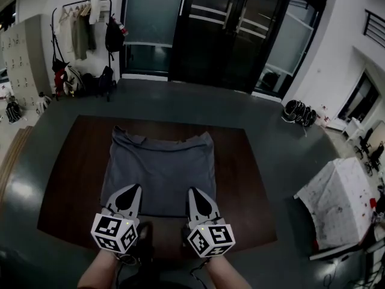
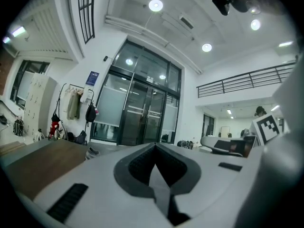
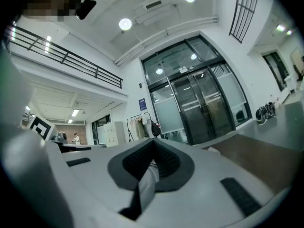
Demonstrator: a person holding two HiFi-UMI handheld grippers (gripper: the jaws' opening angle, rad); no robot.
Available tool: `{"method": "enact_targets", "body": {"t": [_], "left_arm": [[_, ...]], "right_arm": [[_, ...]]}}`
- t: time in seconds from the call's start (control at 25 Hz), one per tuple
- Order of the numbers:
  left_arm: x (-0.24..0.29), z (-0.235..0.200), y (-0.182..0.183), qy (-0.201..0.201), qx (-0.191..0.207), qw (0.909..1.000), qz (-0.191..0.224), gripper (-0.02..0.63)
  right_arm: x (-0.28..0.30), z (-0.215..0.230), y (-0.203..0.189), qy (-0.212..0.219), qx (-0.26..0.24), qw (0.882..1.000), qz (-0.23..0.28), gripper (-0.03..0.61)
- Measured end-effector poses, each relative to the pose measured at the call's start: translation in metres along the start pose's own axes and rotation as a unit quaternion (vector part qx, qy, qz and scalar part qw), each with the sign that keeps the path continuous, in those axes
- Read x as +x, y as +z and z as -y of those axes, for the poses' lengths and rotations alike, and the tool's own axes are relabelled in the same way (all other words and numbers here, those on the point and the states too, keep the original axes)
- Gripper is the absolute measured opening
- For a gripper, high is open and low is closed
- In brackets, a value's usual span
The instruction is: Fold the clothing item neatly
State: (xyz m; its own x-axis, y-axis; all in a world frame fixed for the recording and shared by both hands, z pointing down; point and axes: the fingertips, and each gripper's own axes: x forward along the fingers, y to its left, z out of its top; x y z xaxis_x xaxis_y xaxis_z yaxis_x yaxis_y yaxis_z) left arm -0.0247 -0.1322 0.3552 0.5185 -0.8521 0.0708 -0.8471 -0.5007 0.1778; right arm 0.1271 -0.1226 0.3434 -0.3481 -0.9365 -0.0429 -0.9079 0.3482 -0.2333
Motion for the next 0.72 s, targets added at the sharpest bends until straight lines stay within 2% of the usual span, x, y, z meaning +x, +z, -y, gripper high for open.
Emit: {"method": "enact_targets", "body": {"t": [0.16, 0.36, 0.72], "left_arm": [[-0.029, 0.051, -0.013, 0.001, 0.011, 0.9999, -0.002, 0.009], [-0.072, 0.101, -0.026, -0.005, 0.005, 0.9999, -0.008, 0.009], [-0.126, 0.149, -0.044, 0.004, -0.01, 0.9999, -0.01, 0.009]], "right_arm": [[-0.049, 0.001, -0.002, 0.001, 0.011, 1.0, -0.004, -0.012], [-0.103, -0.016, 0.002, 0.005, -0.013, 1.0, -0.006, -0.012], [-0.175, -0.028, -0.014, 0.016, -0.013, 0.999, -0.028, -0.012]]}}
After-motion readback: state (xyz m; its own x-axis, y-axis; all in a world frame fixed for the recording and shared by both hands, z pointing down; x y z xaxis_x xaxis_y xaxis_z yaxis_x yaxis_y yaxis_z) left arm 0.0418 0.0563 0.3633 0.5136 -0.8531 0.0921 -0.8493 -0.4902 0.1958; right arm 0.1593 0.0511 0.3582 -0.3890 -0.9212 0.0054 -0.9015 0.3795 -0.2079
